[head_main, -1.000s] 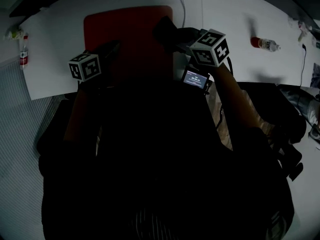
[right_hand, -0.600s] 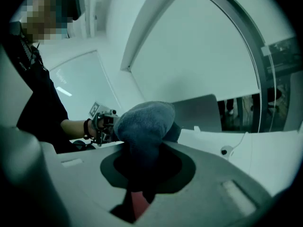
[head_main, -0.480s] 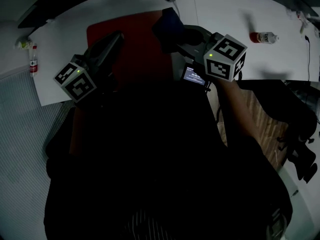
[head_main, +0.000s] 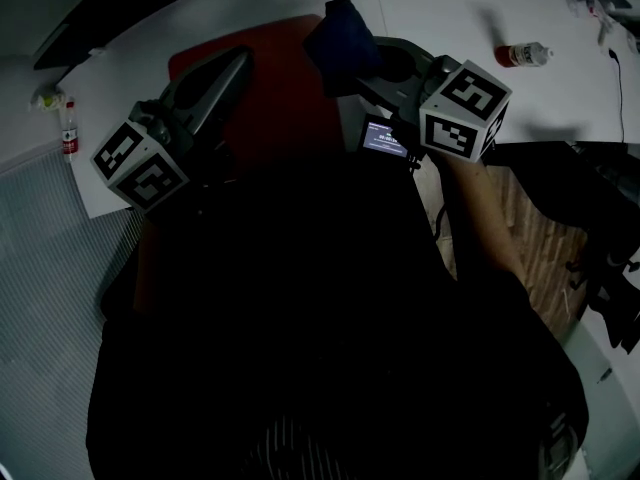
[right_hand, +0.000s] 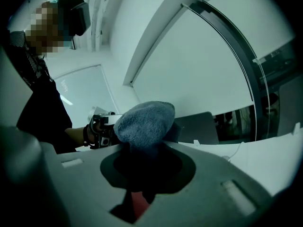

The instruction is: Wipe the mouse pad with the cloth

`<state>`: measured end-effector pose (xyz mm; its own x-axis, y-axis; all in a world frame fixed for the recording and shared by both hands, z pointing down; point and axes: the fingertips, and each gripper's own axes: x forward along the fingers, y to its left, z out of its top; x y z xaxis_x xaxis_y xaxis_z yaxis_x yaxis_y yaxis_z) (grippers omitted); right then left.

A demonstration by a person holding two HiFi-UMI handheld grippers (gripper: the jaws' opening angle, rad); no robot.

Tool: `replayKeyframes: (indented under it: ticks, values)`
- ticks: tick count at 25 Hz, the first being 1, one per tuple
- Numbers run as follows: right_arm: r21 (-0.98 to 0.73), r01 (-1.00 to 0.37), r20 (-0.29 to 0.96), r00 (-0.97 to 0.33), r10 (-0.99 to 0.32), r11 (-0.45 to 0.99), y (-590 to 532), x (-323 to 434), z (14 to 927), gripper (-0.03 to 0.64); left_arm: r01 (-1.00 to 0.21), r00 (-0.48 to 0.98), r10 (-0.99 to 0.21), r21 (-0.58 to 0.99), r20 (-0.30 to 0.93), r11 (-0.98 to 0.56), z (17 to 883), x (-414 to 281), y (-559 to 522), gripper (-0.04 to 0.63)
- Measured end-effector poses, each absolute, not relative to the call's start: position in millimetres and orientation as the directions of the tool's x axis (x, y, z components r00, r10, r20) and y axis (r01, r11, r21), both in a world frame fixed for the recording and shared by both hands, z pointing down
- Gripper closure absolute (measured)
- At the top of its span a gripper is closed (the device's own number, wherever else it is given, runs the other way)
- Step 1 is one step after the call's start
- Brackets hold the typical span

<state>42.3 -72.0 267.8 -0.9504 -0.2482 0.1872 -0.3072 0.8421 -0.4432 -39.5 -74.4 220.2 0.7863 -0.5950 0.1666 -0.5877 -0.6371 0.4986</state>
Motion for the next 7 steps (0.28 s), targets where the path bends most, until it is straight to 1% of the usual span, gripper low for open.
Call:
replayKeyframes:
  ticks: [7]
  values:
    - [-0.423, -0.297, 0.187, -0.953, -0.238, 0.856, -63.4, 48.0, 259.9, 0.554, -0.574, 0.801, -0.571, 0.500, 0.179, -0.648, 219.9, -30.2, -67.3, 0.587]
